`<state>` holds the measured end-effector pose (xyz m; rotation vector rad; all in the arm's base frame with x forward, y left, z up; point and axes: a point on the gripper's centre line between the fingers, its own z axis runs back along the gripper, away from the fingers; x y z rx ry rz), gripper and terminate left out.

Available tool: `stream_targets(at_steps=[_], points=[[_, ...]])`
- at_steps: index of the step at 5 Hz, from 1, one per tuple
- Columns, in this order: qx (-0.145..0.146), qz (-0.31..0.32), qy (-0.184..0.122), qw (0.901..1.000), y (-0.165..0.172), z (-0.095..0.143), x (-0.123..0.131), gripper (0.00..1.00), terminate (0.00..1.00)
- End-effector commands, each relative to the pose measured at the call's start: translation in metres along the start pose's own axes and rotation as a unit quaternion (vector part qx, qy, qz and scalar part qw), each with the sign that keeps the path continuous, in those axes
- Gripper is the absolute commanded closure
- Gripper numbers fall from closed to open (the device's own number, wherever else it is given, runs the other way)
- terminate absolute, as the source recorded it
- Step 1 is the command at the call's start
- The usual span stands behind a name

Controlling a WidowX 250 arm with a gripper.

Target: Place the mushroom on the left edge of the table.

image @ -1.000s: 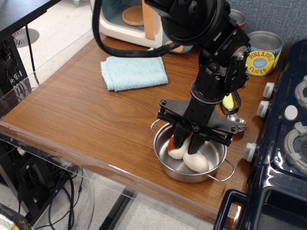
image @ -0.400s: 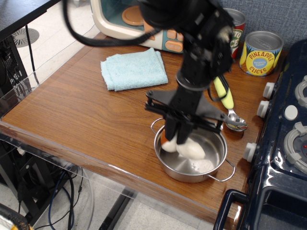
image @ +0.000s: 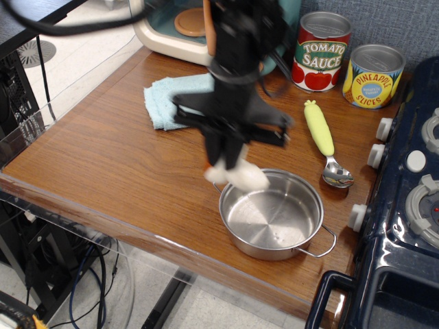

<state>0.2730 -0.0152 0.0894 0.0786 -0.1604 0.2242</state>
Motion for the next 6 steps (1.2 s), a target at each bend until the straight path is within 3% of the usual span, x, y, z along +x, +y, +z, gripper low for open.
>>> stream_targets(at_steps=[1, 3, 4, 5, 6], points=[[0.009, 0.088, -0.030, 0.9956, 0.073, 0.016, 0.006, 1.00, 0.00], [0.068, 0.187, -0.024, 0.9797, 0.154, -0.012, 0.012, 1.00, 0.00], [0.098, 0.226, -0.009, 0.9690, 0.181, -0.023, 0.015, 1.00, 0.00], [0.113, 0.277, 0.026, 0.9537, 0.205, -0.043, 0.007, 1.00, 0.00], [0.125, 0.283, 0.042, 0.9500, 0.211, -0.053, 0.005, 1.00, 0.00]])
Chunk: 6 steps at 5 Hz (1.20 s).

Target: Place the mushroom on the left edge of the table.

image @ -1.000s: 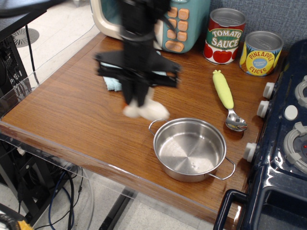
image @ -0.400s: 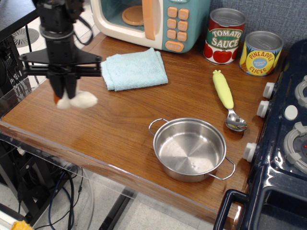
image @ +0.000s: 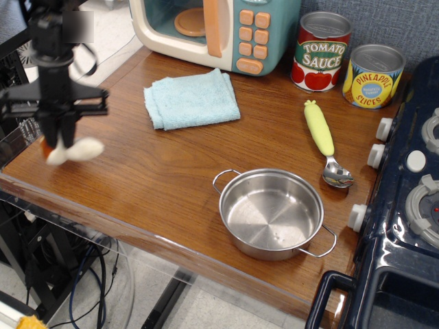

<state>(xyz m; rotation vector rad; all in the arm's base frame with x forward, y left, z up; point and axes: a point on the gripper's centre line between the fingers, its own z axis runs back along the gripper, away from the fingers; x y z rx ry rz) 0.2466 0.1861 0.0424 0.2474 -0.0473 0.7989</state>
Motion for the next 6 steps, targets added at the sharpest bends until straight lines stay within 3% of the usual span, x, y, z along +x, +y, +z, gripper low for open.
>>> stream_targets(at_steps=[1, 2, 5, 6], points=[[0.019, 0.016, -0.004, 0.9997, 0.017, 0.001, 0.002, 1.00, 0.00], [0.017, 0.023, 0.002, 0.9996, 0.021, 0.002, 0.003, 0.00, 0.00], [-0.015, 0.033, -0.022, 0.9991, 0.026, 0.036, 0.008, 0.00, 0.00], [-0.042, 0.035, -0.059, 0.9968, 0.029, 0.066, 0.006, 0.00, 0.00]])
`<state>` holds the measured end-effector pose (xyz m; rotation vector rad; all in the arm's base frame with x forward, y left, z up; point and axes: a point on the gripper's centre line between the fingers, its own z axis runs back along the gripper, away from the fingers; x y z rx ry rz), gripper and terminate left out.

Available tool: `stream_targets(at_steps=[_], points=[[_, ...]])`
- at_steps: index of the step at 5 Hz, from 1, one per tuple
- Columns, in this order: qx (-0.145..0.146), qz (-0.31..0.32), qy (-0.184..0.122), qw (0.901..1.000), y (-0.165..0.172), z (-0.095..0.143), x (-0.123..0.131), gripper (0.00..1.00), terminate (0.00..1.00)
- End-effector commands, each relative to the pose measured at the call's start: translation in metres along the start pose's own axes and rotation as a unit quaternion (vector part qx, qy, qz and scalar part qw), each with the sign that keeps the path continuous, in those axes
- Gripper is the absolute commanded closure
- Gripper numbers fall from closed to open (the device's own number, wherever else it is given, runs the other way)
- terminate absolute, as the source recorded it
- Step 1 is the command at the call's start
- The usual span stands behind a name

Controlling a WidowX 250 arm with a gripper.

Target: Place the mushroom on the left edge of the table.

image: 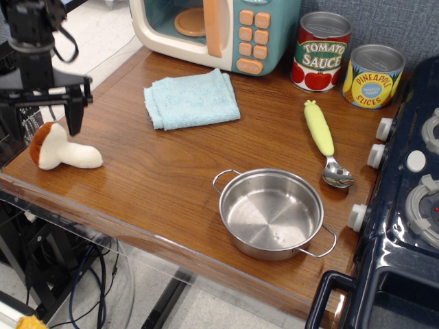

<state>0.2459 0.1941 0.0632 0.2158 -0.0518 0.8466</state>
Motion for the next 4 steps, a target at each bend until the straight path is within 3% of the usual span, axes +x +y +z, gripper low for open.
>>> stream_targets(at_steps=[1, 3, 4], points=[[-0.046, -0.007, -0.105, 0.9934, 0.0139, 0.0671, -0.0078, 0.00, 0.00], [-0.046, -0.007, -0.105, 0.9934, 0.0139, 0.0671, -0.0078, 0.00, 0.00], [-0.046, -0.007, -0.105, 0.9934, 0.0139, 0.0671, -0.0078, 0.00, 1.00]])
